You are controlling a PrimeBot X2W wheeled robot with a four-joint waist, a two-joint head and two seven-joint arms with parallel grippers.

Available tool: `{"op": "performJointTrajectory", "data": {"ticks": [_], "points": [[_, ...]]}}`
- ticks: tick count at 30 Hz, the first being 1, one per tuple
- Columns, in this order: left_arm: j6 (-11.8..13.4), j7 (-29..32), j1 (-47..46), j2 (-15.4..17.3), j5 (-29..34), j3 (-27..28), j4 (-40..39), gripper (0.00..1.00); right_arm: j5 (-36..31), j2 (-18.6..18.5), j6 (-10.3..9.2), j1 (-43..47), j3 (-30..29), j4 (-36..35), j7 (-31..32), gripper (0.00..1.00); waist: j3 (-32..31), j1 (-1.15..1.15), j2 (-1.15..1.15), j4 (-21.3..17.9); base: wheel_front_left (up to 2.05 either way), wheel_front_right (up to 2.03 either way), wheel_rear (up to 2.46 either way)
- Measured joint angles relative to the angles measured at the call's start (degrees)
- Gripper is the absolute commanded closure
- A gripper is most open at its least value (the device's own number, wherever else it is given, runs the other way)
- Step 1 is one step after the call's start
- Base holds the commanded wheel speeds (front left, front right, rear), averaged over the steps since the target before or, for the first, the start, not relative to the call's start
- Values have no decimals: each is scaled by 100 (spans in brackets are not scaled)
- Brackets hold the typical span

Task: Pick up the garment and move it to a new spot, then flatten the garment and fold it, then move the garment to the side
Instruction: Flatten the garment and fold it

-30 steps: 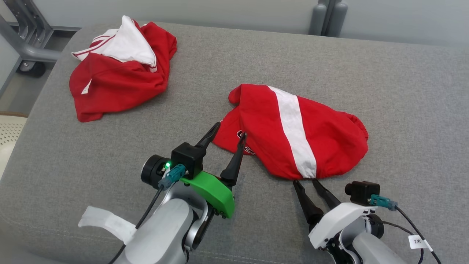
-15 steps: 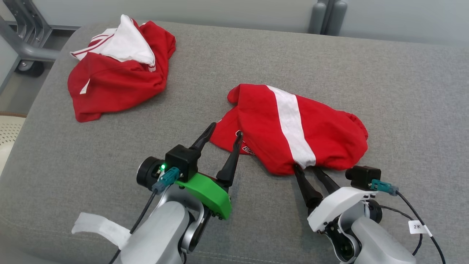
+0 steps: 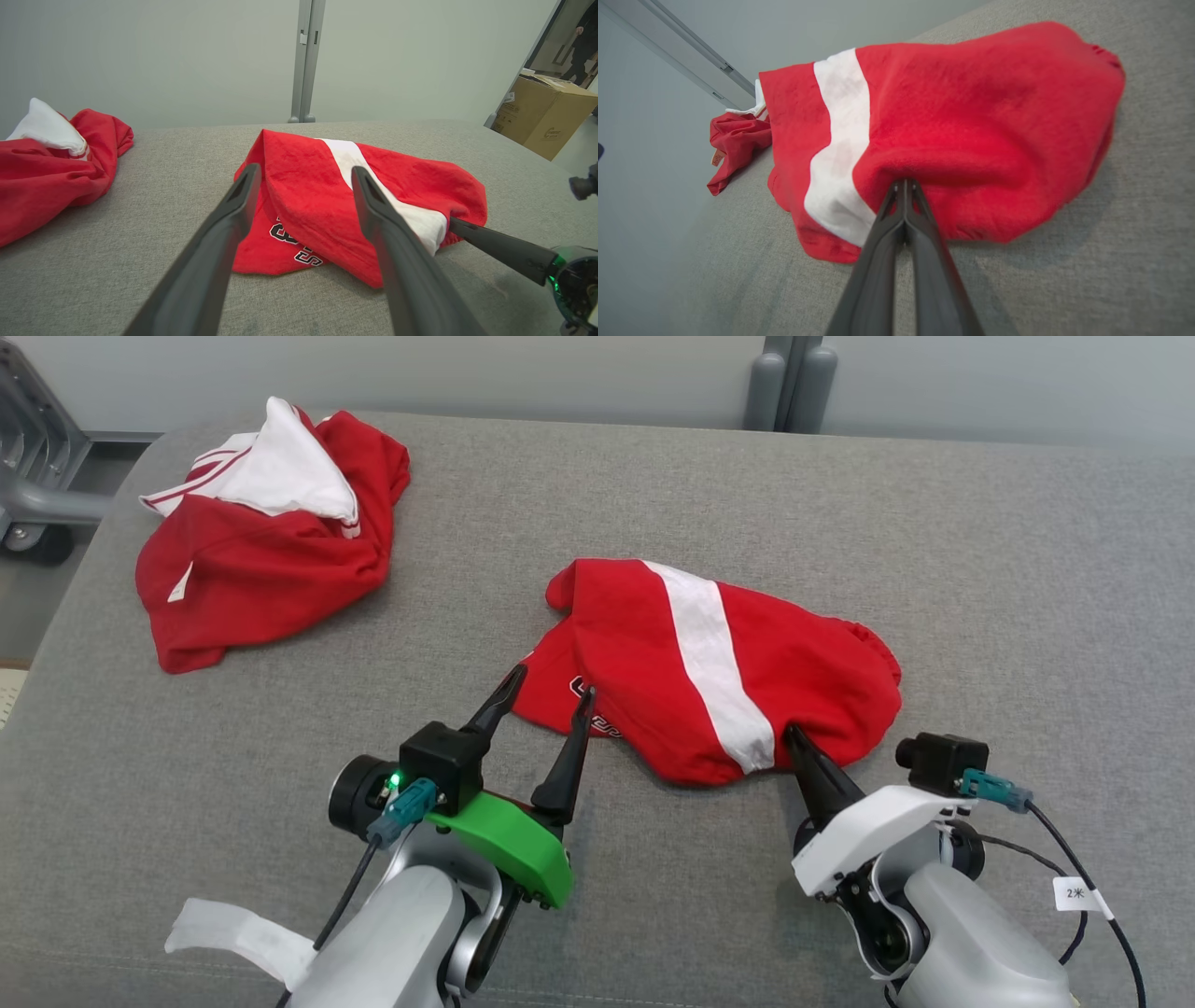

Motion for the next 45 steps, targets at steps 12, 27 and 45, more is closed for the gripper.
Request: {"op": "performJointTrajectory", "data": {"ticks": [12,27,45], "points": [[45,0,110,11,49,132,-131,0,-522,3,-100,-85,-492,-410,-7,77,-36,0,0,-268,0,0,0],[46,0,166,-8,86,7,-189,0,-1489,-31,-45,169,41,-538,-8,0,1,0,0,-390,0,0,0],[46,0,165,-34,91,-7,-230,0,-2507,-207,-202,-199,539,57,-8,0,193,0,0,104,0,0,0]]}}
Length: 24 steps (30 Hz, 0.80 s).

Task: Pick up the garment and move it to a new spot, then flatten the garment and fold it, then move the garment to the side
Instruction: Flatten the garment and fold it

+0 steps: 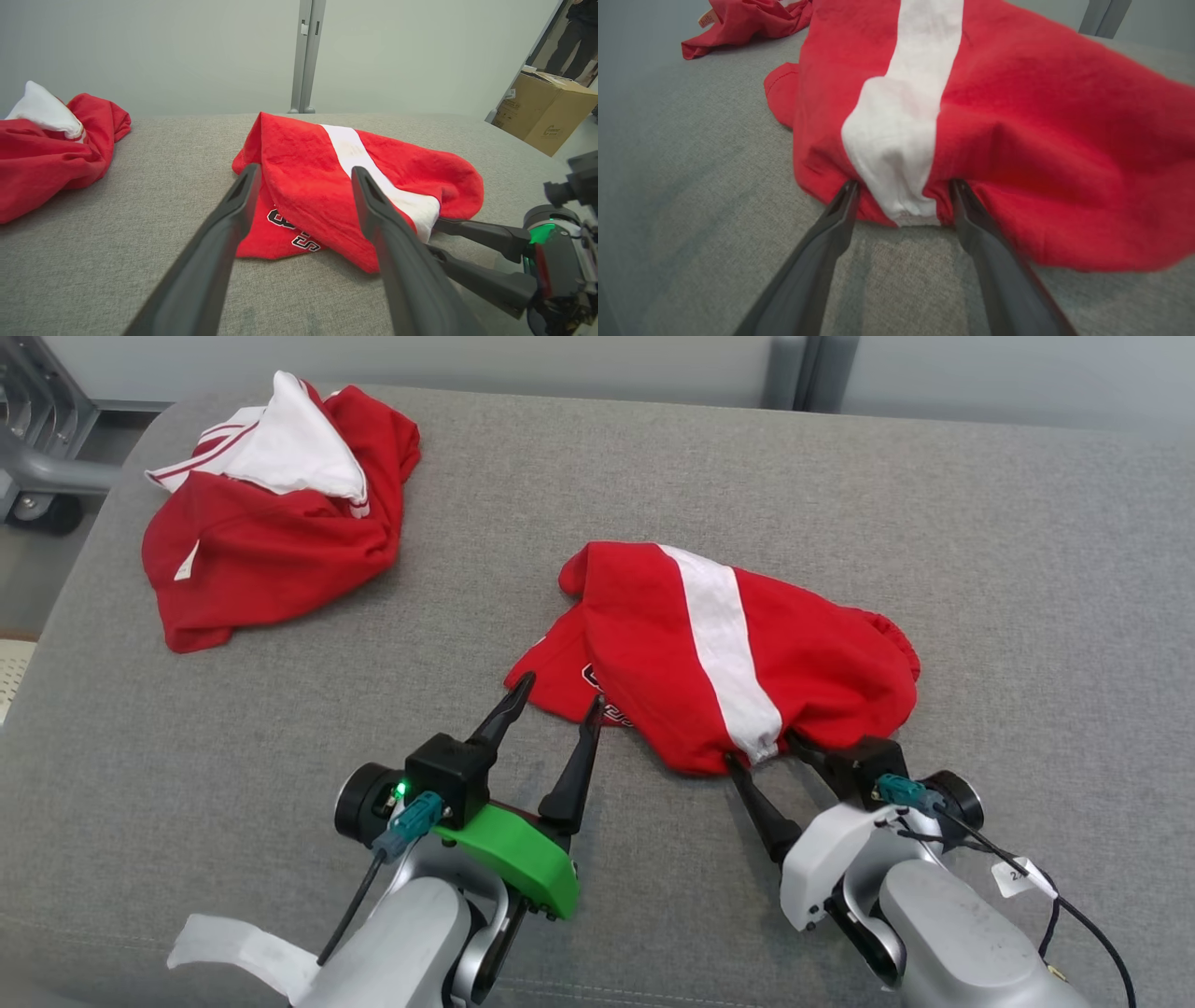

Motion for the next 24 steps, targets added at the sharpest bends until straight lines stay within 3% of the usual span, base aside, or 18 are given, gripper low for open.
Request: {"op": "performJointTrajectory", "data": {"ticks": [1,2,3,5,6,15,24], "points": [[0,0,0,0,0,21,0,0,-47,5,1,-36,23,42,0,0,12,0,0,18,0,0,0],[1,0,0,0,0,38,0,0,-91,9,1,-60,45,75,0,13,23,0,0,29,0,0,0],[1,0,0,0,0,51,1,0,-127,11,0,-80,65,103,0,47,31,0,0,37,0,0,0],[1,0,0,0,0,81,1,0,-152,10,-9,-129,69,138,0,73,38,0,0,43,0,0,0],[1,0,0,0,0,101,1,0,-153,10,-42,-148,64,141,0,100,39,0,0,42,0,0,0],[7,0,4,23,0,276,-7,0,-318,-85,-107,-269,-65,-102,0,100,-13,0,0,-110,0,0,0],[8,0,30,21,0,372,-90,0,-780,-721,-290,-405,-179,-689,-2,100,-143,0,0,-406,0,0,0]]}}
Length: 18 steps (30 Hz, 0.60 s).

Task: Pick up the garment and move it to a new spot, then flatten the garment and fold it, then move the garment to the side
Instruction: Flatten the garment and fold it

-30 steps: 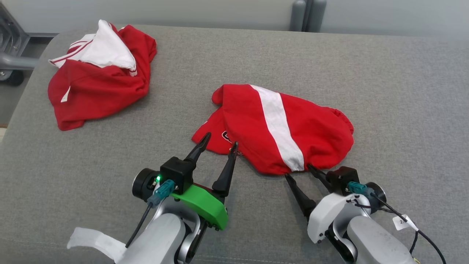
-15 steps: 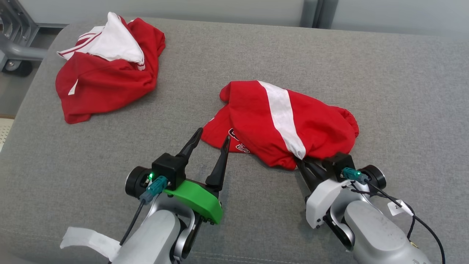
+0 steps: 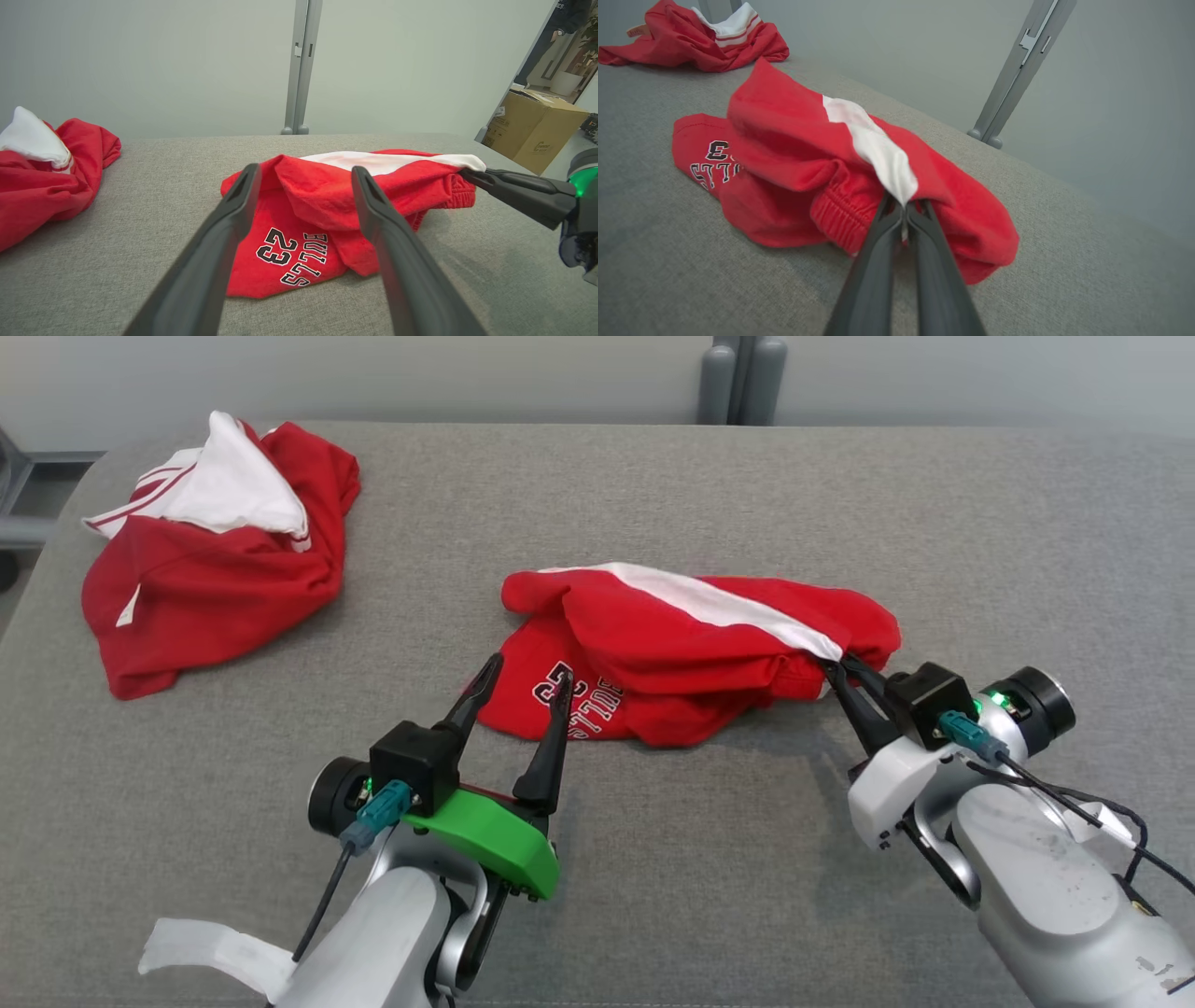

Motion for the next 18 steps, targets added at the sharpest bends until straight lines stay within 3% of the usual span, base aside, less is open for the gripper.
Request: {"op": "performJointTrajectory", "data": {"ticks": [8,13,17,18], "points": [[0,0,186,-3,0,40,-25,0,-402,-656,255,90,320,-127,-5,100,-156,0,0,-393,0,0,0],[8,0,246,-10,-1,29,-22,0,-413,-1006,258,414,276,178,-5,100,-251,0,0,-626,0,0,0],[9,0,261,-16,-9,-33,-5,0,-313,-1067,258,556,151,313,-5,100,-314,0,0,-765,0,0,0],[8,5,265,-20,-9,-62,4,0,-266,-1063,257,567,101,324,-5,92,-325,0,0,-789,0,0,0]]}}
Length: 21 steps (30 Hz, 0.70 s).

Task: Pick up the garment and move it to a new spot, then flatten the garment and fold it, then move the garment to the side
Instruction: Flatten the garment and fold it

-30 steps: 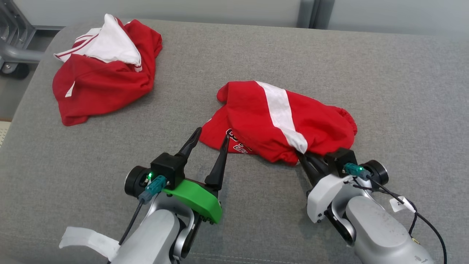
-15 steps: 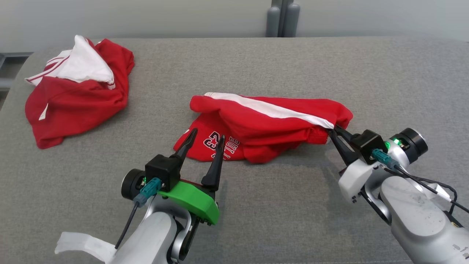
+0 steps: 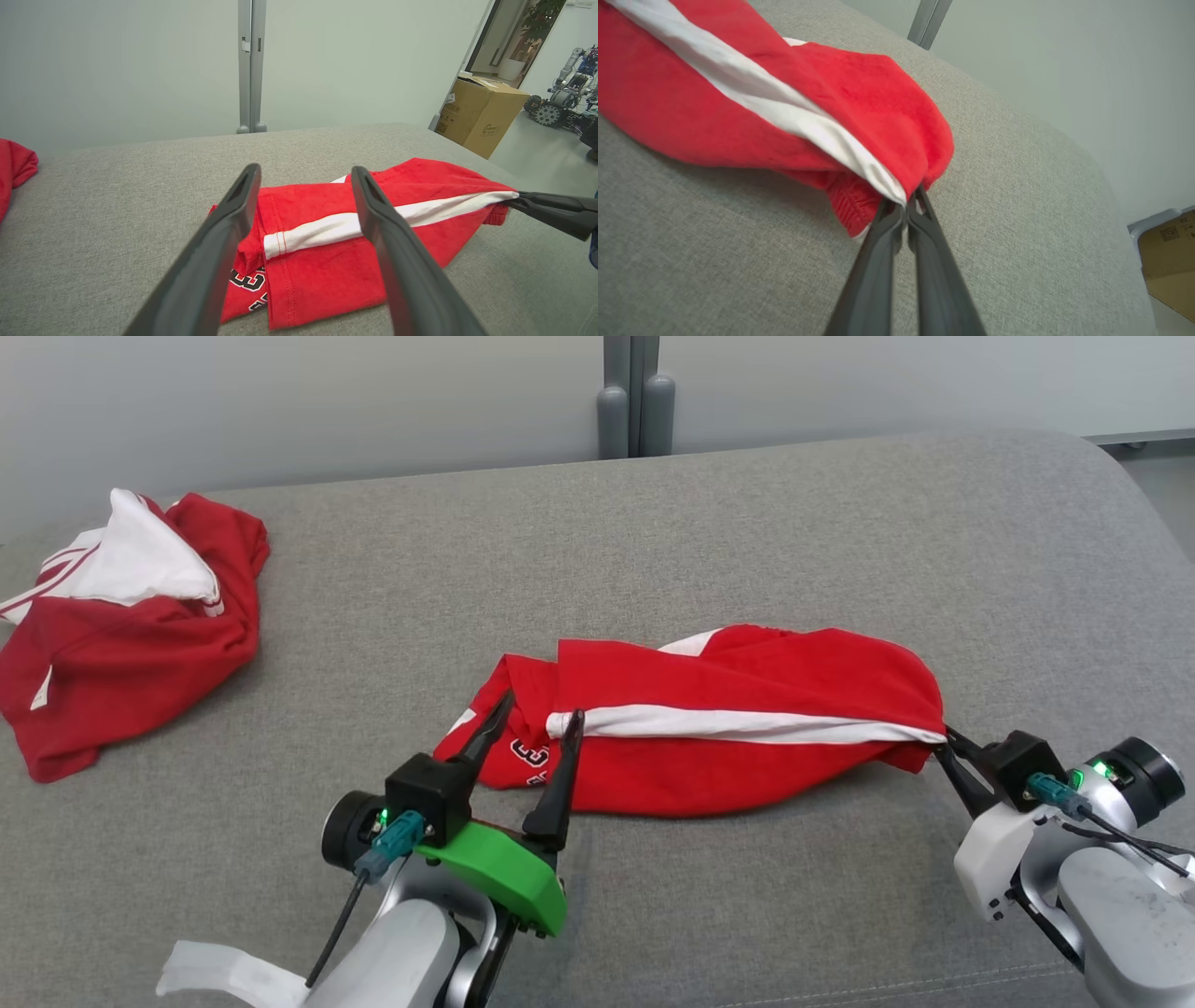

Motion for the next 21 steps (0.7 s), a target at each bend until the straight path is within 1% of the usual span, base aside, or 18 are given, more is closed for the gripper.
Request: {"op": "performJointTrajectory", "data": {"ticks": [1,2,3,4,7,11,16,21], "points": [[-1,16,9,-2,-1,-26,10,0,59,9,0,13,-42,12,0,81,-9,0,0,-17,0,0,0],[-2,22,30,-4,-12,-52,20,0,102,16,0,29,-56,31,0,67,-16,0,0,-28,0,0,0],[-21,79,109,-8,-82,-108,66,0,140,65,1,71,-51,102,0,14,-21,0,0,-40,0,0,0],[-23,97,148,-8,-102,-132,108,0,154,105,2,87,-41,136,0,0,-23,0,0,-43,0,0,0],[-55,182,238,-11,-198,-141,208,0,163,185,25,92,-11,146,0,0,-29,0,0,-54,0,0,0],[-70,231,296,-5,-226,-104,355,0,164,186,60,92,13,147,0,0,-41,0,0,-115,0,0,0],[-70,227,364,19,-326,44,514,0,207,181,60,92,-62,125,0,0,-76,0,0,-286,0,0,0],[-70,224,382,16,-438,91,579,0,275,170,32,91,-216,-44,0,0,-132,0,0,-511,0,0,0]]}}
